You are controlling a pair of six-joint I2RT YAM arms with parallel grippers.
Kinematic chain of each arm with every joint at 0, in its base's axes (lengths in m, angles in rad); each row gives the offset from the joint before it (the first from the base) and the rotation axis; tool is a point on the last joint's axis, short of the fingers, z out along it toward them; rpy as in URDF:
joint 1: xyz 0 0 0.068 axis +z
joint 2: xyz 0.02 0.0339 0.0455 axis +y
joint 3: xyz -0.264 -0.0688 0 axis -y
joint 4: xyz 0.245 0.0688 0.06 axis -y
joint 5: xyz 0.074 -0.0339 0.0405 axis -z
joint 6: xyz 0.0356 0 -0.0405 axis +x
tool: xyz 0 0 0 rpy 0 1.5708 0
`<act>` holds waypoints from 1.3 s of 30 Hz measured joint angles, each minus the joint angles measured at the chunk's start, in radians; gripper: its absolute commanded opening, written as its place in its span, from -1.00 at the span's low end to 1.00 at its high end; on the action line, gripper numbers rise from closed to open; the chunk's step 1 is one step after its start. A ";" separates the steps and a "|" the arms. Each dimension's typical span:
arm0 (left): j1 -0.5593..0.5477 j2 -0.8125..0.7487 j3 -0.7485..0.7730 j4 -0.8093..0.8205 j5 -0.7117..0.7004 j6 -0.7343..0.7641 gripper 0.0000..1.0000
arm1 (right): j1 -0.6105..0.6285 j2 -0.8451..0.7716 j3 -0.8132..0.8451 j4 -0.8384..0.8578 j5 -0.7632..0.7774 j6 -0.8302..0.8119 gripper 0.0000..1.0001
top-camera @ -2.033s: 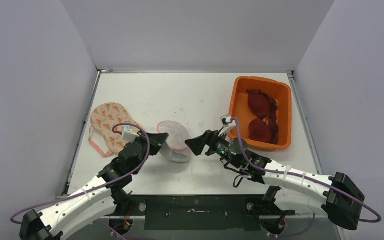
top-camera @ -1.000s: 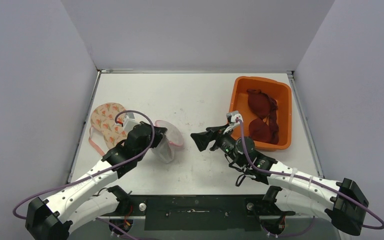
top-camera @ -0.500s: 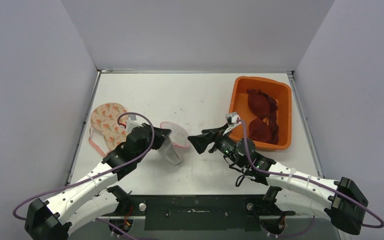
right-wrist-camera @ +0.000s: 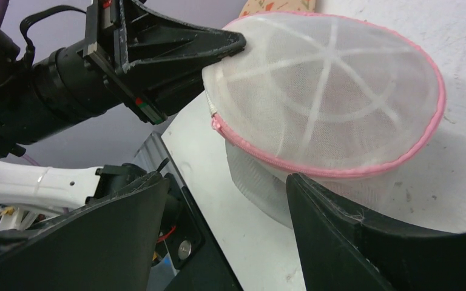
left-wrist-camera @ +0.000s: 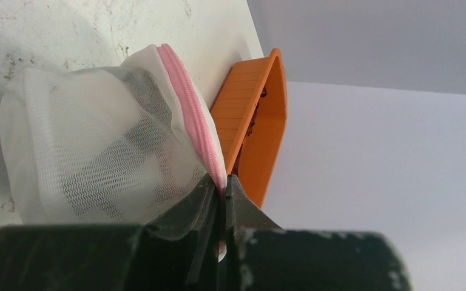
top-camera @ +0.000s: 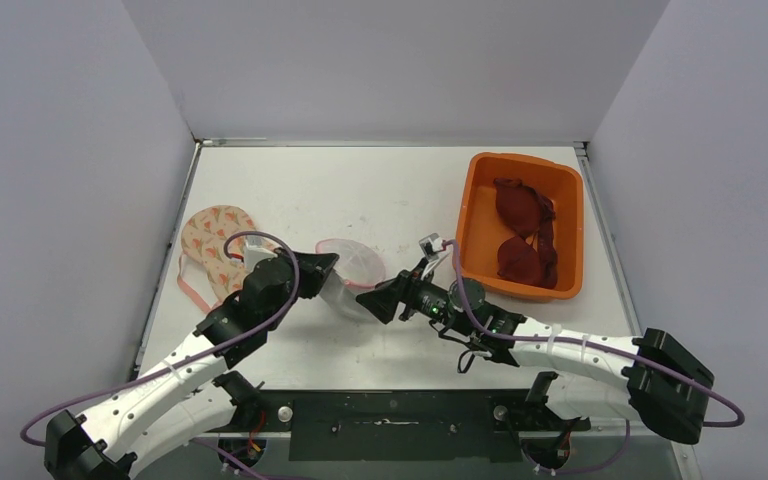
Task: Unzip the laundry bag and remove the bra
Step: Unzip the laundry bag at the center of the board.
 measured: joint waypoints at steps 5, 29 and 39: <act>0.000 -0.006 0.006 -0.035 -0.009 -0.046 -1.00 | 0.029 0.039 0.029 0.004 -0.035 -0.008 0.37; -0.004 -0.016 0.010 -0.079 0.010 -0.093 -1.00 | 0.042 0.092 0.102 -0.025 -0.001 -0.038 0.64; -0.005 -0.052 -0.126 0.194 0.048 0.003 -1.00 | -0.040 -0.217 -0.056 -0.159 0.129 -0.032 0.71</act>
